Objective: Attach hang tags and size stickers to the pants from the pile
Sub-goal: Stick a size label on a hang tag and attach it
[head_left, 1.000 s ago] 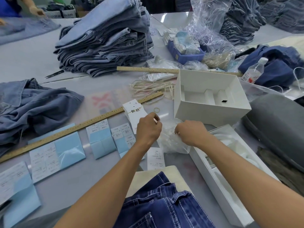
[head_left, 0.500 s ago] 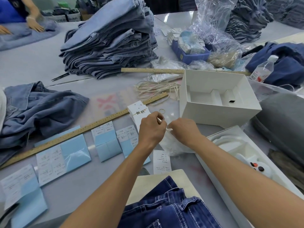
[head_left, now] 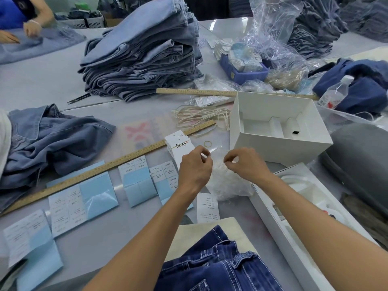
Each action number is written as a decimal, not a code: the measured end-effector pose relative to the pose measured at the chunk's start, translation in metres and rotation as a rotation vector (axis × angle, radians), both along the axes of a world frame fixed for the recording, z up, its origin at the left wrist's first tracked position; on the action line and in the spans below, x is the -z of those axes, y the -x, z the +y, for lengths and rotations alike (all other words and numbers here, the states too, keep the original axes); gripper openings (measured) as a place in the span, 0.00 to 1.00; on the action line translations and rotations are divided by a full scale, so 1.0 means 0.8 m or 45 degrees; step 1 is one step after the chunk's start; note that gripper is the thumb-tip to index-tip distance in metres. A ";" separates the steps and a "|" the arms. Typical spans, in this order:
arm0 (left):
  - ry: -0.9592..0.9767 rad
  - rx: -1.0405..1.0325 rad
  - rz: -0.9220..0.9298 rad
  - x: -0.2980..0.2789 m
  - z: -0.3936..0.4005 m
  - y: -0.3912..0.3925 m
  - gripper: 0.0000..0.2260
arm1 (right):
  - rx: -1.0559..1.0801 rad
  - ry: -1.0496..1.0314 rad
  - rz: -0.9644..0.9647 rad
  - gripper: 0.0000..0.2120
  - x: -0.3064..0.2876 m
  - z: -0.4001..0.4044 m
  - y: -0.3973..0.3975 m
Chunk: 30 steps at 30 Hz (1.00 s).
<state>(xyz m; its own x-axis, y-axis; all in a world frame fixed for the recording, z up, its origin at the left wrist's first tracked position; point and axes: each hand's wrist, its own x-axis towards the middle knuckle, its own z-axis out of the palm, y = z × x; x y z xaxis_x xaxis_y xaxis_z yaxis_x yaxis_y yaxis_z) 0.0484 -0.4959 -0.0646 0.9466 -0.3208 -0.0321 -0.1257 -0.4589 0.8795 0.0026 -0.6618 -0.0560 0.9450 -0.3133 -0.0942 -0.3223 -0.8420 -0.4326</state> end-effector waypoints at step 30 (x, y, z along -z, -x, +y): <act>-0.120 0.137 0.086 0.001 0.001 0.010 0.11 | -0.028 -0.177 -0.283 0.06 -0.148 -0.025 0.017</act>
